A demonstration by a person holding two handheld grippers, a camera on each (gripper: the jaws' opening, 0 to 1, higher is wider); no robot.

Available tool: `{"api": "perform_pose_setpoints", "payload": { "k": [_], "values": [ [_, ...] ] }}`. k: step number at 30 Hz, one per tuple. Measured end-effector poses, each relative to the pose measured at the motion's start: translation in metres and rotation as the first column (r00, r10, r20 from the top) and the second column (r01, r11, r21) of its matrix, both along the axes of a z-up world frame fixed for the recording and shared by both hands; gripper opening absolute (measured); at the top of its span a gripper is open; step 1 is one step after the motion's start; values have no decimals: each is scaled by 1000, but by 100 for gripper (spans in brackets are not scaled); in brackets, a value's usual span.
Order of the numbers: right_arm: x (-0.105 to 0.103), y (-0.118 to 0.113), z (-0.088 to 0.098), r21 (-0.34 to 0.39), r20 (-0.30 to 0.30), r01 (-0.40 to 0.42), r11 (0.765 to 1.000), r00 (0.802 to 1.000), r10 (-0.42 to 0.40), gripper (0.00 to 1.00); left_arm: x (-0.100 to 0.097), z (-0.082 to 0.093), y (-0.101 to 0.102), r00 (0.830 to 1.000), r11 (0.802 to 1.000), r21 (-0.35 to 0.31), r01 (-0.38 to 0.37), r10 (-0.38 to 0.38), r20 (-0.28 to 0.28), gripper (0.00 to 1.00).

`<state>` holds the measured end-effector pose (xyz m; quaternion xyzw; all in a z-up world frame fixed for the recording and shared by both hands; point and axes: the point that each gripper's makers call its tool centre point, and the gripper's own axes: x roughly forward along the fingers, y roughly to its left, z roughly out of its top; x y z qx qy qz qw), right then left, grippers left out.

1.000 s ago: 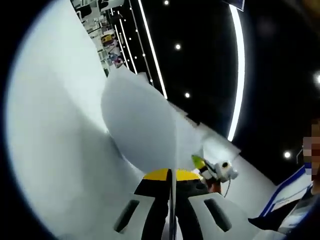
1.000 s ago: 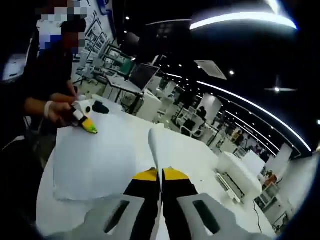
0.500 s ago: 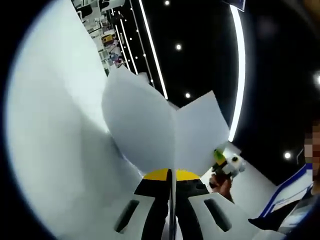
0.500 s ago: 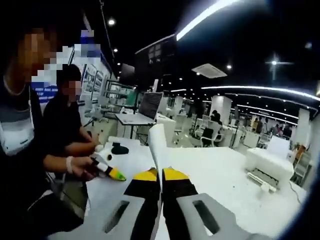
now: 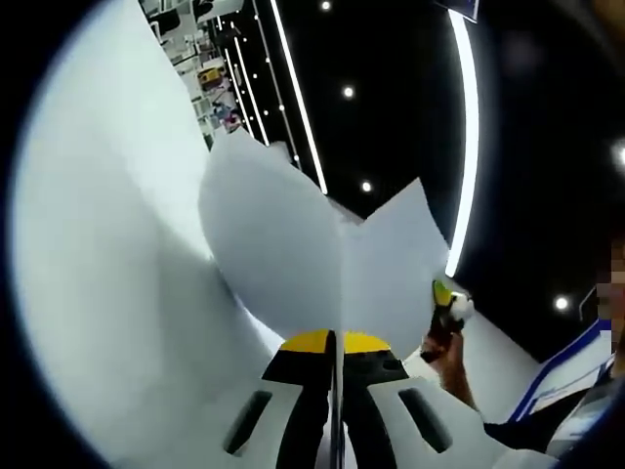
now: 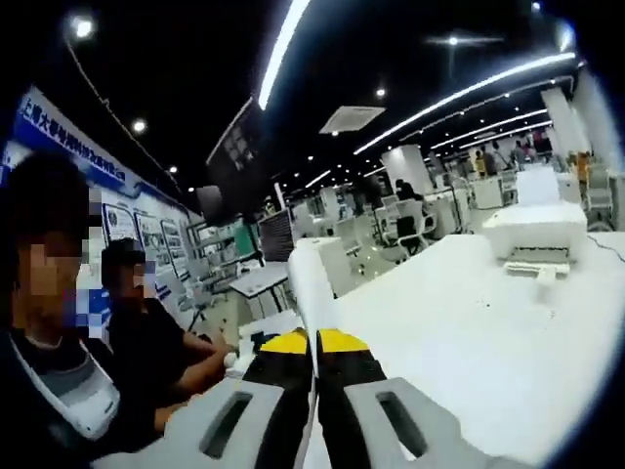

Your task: Organize the stack of printing papers by aligning and flattening the scattered papers on the table

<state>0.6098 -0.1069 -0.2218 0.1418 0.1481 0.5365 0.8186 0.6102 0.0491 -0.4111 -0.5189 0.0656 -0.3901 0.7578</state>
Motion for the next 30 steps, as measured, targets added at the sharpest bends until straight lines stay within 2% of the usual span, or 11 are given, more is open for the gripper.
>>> {"api": "perform_pose_setpoints", "payload": {
  "k": [5,8,11,16,18,19,21,25,26,27,30],
  "values": [
    [-17,-1,21,98,-108,-30,995,993,40,0,1,1,0,1000,1000,0,1,-1,2,6],
    [-20,-8,36,163,-191,-46,986,978,77,0,-1,2,-1,1000,1000,-3,0,0,2,6],
    [-22,-11,36,192,-235,-17,981,970,63,0,-1,2,-1,1000,1000,-5,2,-2,1,6],
    [-9,-17,20,176,-268,21,984,963,28,0,1,1,0,1000,1000,-6,2,-2,0,6],
    [-4,-17,8,161,-282,31,986,959,16,0,1,1,1,1000,1000,-6,2,-2,-1,6],
    [2,-17,-5,143,-308,36,989,951,10,0,1,1,1,1000,1000,-7,2,-2,-1,6],
    [14,-16,-32,108,-359,46,993,933,-4,0,1,1,0,1000,1000,-8,2,-2,-2,6],
    [30,-16,-72,65,-444,11,998,896,19,0,0,1,-1,1000,1000,-10,6,-6,-2,7],
    [33,-15,-88,25,-469,5,1000,883,8,0,0,2,0,1000,1000,-16,3,-3,-2,7],
    [41,-13,-96,11,-452,1,1000,892,4,0,-1,3,0,1000,1000,-20,2,-2,-2,8],
    [48,-8,-112,-11,-465,-10,1000,885,4,0,0,2,-1,1000,1000,-16,8,-8,-2,8]
  ]
}}
